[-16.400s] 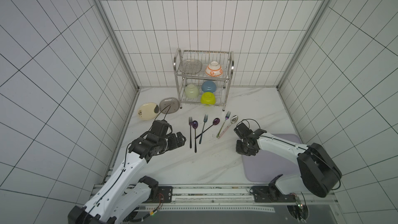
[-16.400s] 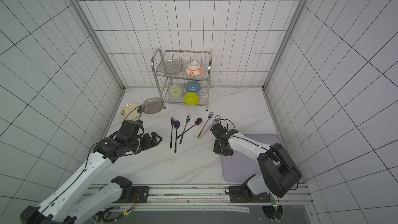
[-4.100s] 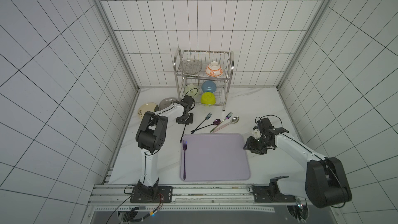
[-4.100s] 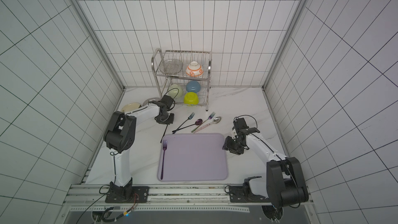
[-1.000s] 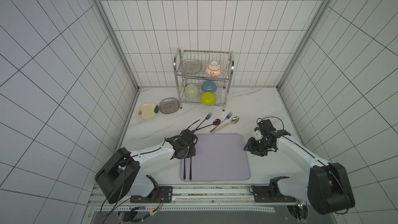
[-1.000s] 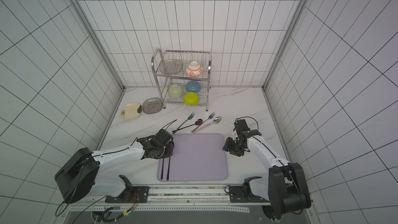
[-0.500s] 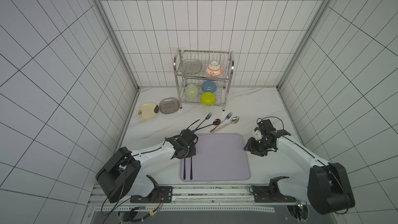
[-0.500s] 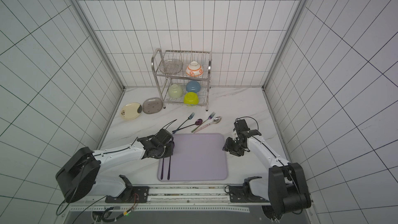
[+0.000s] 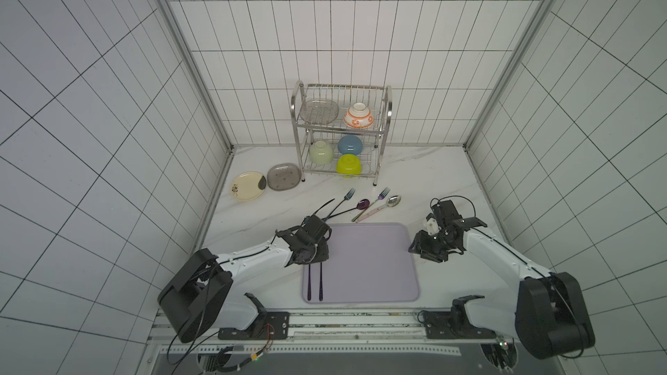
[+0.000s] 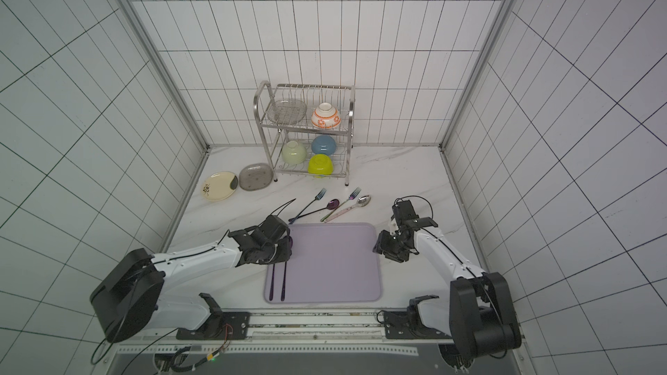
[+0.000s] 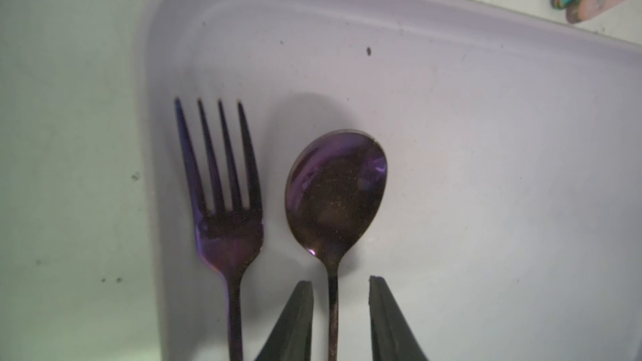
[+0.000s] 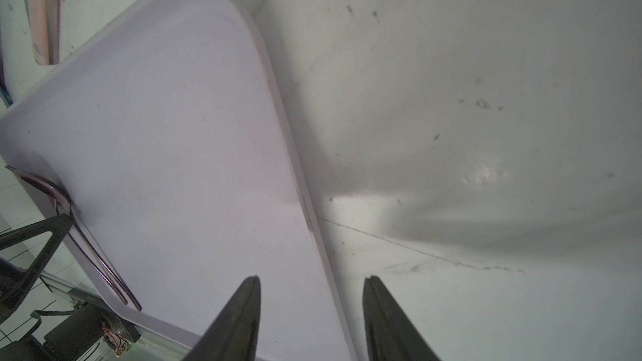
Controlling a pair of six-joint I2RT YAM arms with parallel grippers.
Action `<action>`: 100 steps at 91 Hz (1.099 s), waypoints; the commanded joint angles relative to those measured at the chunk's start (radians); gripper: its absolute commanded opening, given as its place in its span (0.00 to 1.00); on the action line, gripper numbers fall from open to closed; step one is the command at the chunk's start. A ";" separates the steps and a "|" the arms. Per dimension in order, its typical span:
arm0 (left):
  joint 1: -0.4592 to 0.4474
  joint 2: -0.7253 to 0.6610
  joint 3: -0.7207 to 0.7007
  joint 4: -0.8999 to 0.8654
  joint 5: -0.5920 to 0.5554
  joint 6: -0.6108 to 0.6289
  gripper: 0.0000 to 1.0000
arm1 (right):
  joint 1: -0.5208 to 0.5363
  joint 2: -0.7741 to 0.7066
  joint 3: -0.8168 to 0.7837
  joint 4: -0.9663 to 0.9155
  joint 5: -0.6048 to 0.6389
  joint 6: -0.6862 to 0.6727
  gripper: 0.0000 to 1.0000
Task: Set the spoon and fork side by side
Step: Place the spoon on the tray, then pick up the fork at the center of the board.
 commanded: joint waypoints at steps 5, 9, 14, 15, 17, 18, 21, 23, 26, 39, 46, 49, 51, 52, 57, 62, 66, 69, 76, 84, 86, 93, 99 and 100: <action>-0.001 -0.055 0.077 -0.057 -0.003 0.024 0.40 | 0.010 -0.003 -0.010 -0.003 -0.004 0.010 0.51; -0.001 -0.069 0.107 -0.084 -0.005 0.031 0.43 | 0.010 -0.004 -0.010 -0.002 -0.002 0.012 0.51; -0.001 -0.086 0.149 -0.117 -0.014 0.044 0.48 | 0.010 -0.004 -0.011 0.000 0.000 0.014 0.51; -0.001 -0.089 0.158 -0.122 -0.016 0.047 0.49 | 0.010 -0.004 -0.010 -0.001 -0.001 0.015 0.51; -0.001 -0.095 0.177 -0.132 -0.022 0.054 0.51 | 0.010 -0.004 -0.010 0.000 0.001 0.014 0.51; 0.000 -0.096 0.185 -0.139 -0.024 0.058 0.51 | 0.010 -0.005 -0.010 0.001 0.001 0.015 0.51; 0.002 -0.100 0.209 -0.158 -0.032 0.075 0.54 | 0.011 -0.005 -0.010 0.003 0.002 0.017 0.51; 0.007 -0.098 0.232 -0.171 -0.039 0.088 0.56 | 0.011 -0.005 -0.009 0.005 0.002 0.018 0.51; 0.014 -0.095 0.265 -0.190 -0.044 0.113 0.58 | 0.011 -0.006 -0.009 0.007 0.004 0.020 0.51; 0.075 -0.024 0.414 -0.278 -0.052 0.279 0.67 | 0.010 -0.016 -0.001 0.016 0.017 0.026 0.51; 0.100 0.050 0.514 -0.325 -0.074 0.402 0.68 | 0.011 -0.021 0.003 0.018 0.021 0.027 0.51; 0.101 0.090 0.555 -0.344 -0.102 0.456 0.69 | 0.010 -0.022 0.005 0.019 0.022 0.026 0.51; 0.102 0.122 0.580 -0.352 -0.119 0.487 0.69 | 0.010 -0.023 0.005 0.019 0.022 0.026 0.51; 0.102 0.136 0.592 -0.355 -0.131 0.507 0.69 | 0.010 -0.023 0.005 0.020 0.022 0.026 0.51; 0.102 0.203 0.648 -0.362 -0.168 0.587 0.70 | 0.011 -0.023 0.003 0.021 0.021 0.026 0.51; 0.106 0.292 0.702 -0.361 -0.193 0.645 0.70 | 0.010 -0.025 0.000 0.021 0.018 0.026 0.51; 0.113 0.352 0.739 -0.358 -0.189 0.680 0.70 | 0.010 -0.027 -0.005 0.021 0.014 0.025 0.51; 0.117 0.395 0.774 -0.356 -0.182 0.703 0.69 | 0.010 -0.029 -0.007 0.021 0.012 0.024 0.51; 0.130 0.498 0.860 -0.355 -0.163 0.743 0.68 | 0.011 -0.027 -0.014 0.021 0.006 0.022 0.50; 0.152 0.612 0.964 -0.382 -0.118 0.757 0.66 | 0.010 -0.021 -0.019 0.021 -0.003 0.017 0.50; 0.160 0.632 0.989 -0.392 -0.108 0.757 0.65 | 0.011 -0.019 -0.019 0.021 -0.003 0.015 0.50; 0.173 0.718 1.069 -0.411 -0.066 0.764 0.63 | 0.011 -0.012 -0.021 0.022 -0.005 0.012 0.50; 0.175 0.764 1.104 -0.415 -0.037 0.780 0.62 | 0.010 -0.008 -0.023 0.025 -0.007 0.011 0.50; 0.174 0.772 1.108 -0.415 -0.032 0.783 0.61 | 0.010 -0.008 -0.024 0.026 -0.008 0.012 0.51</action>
